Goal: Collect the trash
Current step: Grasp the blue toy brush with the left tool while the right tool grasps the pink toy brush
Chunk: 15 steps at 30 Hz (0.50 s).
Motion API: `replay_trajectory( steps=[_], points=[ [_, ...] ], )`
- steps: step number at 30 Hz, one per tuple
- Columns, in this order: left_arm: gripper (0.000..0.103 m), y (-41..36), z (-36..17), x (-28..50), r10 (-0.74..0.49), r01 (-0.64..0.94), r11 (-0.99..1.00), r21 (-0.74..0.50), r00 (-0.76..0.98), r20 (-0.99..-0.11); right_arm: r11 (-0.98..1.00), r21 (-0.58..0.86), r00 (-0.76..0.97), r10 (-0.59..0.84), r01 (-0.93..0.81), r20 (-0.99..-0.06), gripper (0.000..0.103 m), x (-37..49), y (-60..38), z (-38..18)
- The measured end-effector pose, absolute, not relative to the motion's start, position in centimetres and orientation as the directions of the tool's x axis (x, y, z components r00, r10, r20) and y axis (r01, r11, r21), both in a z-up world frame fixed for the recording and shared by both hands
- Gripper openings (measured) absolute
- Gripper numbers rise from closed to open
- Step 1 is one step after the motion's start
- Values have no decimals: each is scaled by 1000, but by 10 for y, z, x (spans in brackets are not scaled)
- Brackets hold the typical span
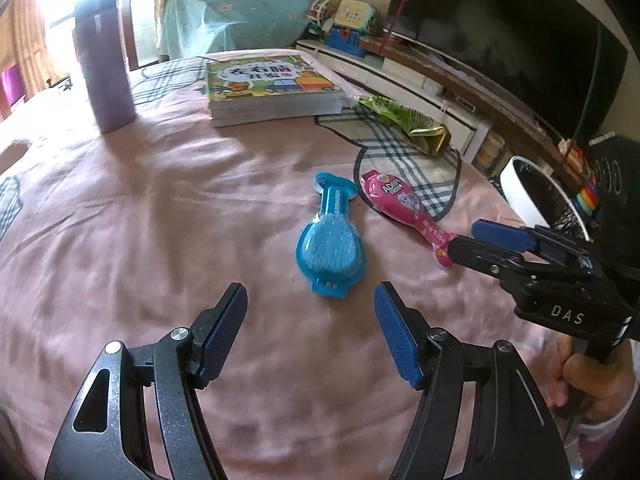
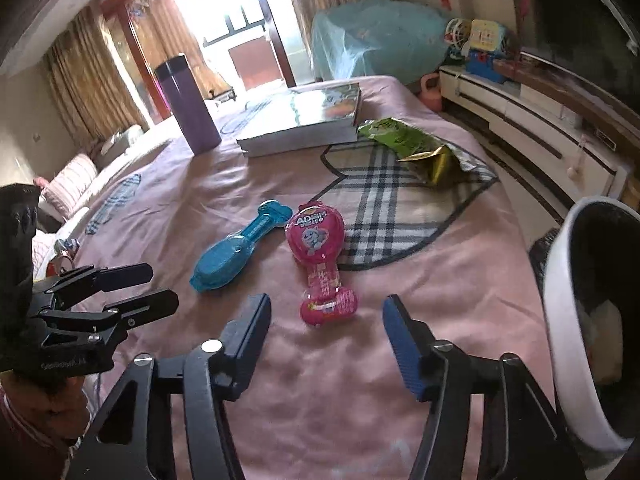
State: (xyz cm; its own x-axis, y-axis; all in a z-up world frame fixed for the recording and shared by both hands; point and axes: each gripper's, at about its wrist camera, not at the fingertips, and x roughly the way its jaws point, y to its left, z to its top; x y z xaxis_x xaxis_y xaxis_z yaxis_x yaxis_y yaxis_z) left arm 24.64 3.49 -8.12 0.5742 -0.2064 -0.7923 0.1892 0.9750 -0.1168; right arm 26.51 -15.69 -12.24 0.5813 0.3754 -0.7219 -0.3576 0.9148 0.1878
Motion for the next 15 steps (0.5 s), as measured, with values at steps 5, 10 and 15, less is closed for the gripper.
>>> replay_trajectory(
  steps=[5,10,15],
  points=[
    [67,27,-93,269,-197,202,974,-100,548,-813,913,159,557,359,-376,-749,51,286,-149,-130],
    [50,17,-99,280,-187,223,972,-73,548,-815,911,112,546,333,-397,-769,35,292,-143,-136],
    [27,12,-96,276,-187,251,967,-51,556,-810,910,130,543,344,-395,-766,20,284,-149,-135]
  ],
)
